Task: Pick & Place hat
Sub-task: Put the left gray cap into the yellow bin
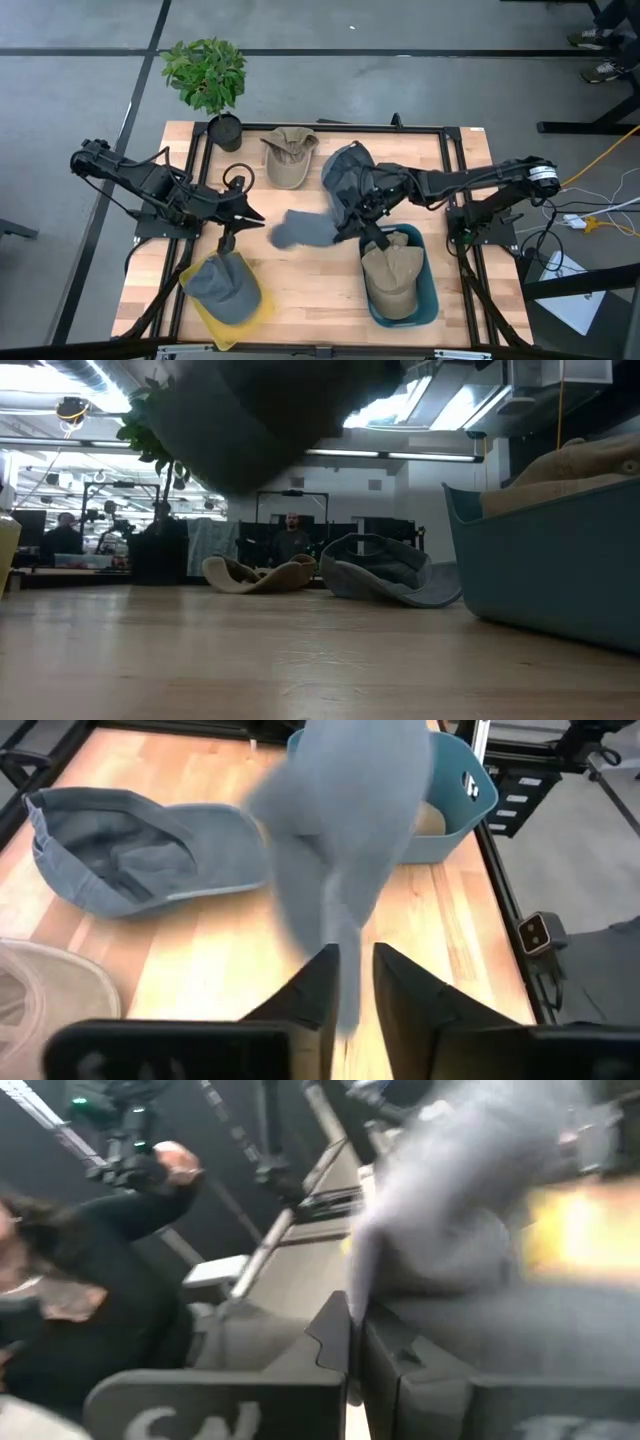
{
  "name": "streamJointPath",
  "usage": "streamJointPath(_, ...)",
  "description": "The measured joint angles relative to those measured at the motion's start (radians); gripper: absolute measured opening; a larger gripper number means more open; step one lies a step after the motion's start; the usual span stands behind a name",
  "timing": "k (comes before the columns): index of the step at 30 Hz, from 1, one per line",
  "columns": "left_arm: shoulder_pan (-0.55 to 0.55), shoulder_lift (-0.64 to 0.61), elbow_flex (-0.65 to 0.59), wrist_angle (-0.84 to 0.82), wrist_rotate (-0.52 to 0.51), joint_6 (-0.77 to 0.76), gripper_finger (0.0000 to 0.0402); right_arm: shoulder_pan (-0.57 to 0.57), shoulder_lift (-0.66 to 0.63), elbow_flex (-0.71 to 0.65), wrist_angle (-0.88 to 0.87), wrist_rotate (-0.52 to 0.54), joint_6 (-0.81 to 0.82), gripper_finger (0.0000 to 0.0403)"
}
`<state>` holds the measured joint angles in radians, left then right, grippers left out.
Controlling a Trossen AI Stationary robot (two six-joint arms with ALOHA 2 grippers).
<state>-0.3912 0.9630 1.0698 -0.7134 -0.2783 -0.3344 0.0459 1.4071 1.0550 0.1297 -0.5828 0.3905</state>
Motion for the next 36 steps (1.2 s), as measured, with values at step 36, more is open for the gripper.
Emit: streamJointPath(36, 0.0, 0.333, 0.0, 0.432, -0.28, 0.442, 0.0215, -0.087, 0.0, 0.0, 0.007, 0.136, 0.055, 0.0012)
